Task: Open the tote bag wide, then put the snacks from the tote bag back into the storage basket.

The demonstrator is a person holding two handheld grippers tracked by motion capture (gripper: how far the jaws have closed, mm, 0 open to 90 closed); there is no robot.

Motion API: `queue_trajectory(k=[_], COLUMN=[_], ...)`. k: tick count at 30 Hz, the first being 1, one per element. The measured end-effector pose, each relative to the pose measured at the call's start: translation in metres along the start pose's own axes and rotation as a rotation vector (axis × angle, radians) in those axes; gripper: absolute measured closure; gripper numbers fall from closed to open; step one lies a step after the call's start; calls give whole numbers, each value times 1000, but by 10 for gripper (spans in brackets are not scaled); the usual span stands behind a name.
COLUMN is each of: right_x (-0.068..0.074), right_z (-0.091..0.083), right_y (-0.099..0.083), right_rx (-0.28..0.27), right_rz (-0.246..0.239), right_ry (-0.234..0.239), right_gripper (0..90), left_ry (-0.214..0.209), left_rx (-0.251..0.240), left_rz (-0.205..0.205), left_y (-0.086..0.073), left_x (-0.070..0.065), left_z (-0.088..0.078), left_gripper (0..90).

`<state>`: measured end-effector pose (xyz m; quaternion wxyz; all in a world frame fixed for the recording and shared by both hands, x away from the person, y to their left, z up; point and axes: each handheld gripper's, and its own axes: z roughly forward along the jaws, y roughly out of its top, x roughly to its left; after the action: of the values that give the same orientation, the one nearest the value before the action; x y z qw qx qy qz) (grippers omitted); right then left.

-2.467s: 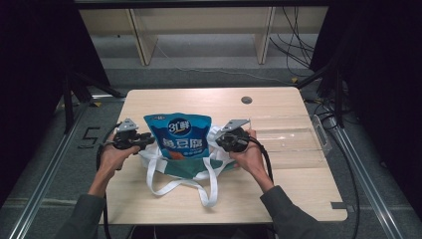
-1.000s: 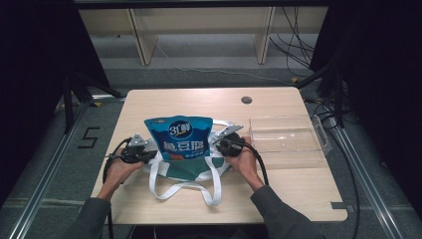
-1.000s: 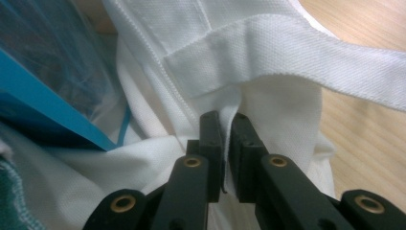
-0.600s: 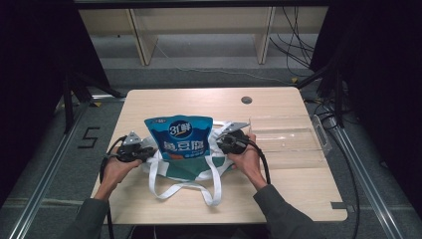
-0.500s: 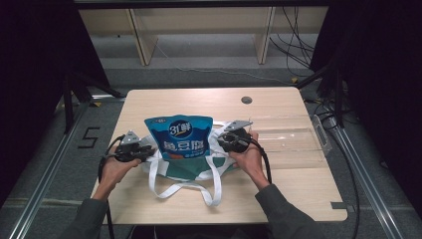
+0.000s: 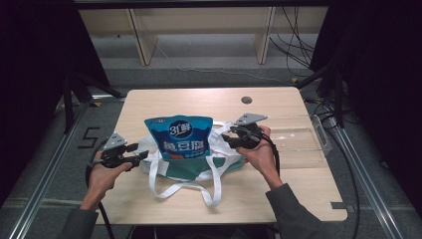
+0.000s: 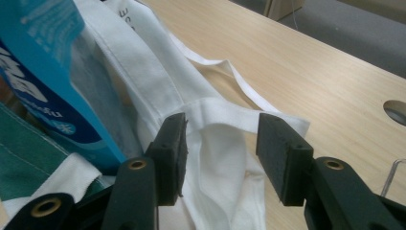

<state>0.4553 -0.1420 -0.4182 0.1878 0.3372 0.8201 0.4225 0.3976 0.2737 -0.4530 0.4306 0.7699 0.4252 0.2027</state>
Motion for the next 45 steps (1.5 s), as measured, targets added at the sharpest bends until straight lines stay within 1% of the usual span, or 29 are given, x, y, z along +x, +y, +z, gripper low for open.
queue_trajectory(k=[4,6,7,9,10,13,15,17,18,19,20,21,22,24,25,26,27,28,30,31,32,34,35,37,38,39,40,44,45], right_x=[2,5,6,6,9,9,9,10,11,9,11,11,10,10,11,10,10,11,12,13,12,12,14,15,17,17,21,22,23], right_z=[-6,-6,-8,-10,-9,-10,-9,-11,-12,-13,-16,-16,-15,-17,-17,-17,-17,-19,-20,-23,-22,-22,-25,-27,-31,-31,-37,-44,-46], right_y=[3,3,4,5,4,5,5,5,5,6,7,7,6,8,8,9,9,10,11,13,13,14,16,19,23,23,28,37,39], right_rx=[12,-8,4,14,12,34,12,18,19,26,39,39,12,35,20,12,12,24,19,43,20,21,48,29,39,39,42,27,12], right_rz=[-30,-36,-44,-51,-33,-43,-56,-51,-46,-66,-44,-44,-57,-52,-49,-71,-71,-70,-75,-68,-86,-99,-83,-104,-112,-112,-123,-172,-180], right_ry=[17,7,20,20,16,28,21,22,23,29,33,33,21,36,30,33,33,38,39,50,50,51,69,69,80,80,91,109,105], right_gripper=[517,506,502,491,484,472,461,455,452,452,449,449,446,439,436,432,432,426,422,420,413,406,403,394,382,382,370,356,350], left_ry=[3,-8,-14,0,3,-5,10,23,22,28,34,29,31,41,35,41,41,38,45,51,51,45,47,49,46,43,46,49,48], left_rx=[18,25,28,36,47,37,30,36,29,27,28,48,38,46,65,59,59,71,57,60,76,89,67,100,61,71,87,72,99], left_rz=[-12,-13,-14,-21,-10,-14,-8,-5,-20,-16,-18,12,-3,-13,10,-12,-12,19,-9,-3,7,17,-5,26,-17,-12,16,-8,19], left_y=[-11,-18,-21,-26,-28,-34,-39,-43,-46,-49,-51,-53,-56,-62,-64,-67,-67,-68,-70,-71,-73,-74,-75,-76,-77,-78,-78,-80,-80], left_x=[-11,-17,-20,-26,-29,-38,-44,-49,-51,-53,-55,-55,-58,-61,-60,-63,-63,-61,-63,-63,-62,-62,-64,-63,-66,-66,-64,-65,-63], left_z=[-12,-17,-19,-21,-22,-25,-27,-30,-31,-32,-33,-35,-35,-37,-38,-39,-39,-42,-43,-44,-45,-45,-44,-47,-44,-44,-46,-46,-48], left_gripper=[390,370,361,316,303,291,287,268,263,257,241,241,234,216,214,214,214,214,214,214,214,213,214,214,214,214,213,212,211])
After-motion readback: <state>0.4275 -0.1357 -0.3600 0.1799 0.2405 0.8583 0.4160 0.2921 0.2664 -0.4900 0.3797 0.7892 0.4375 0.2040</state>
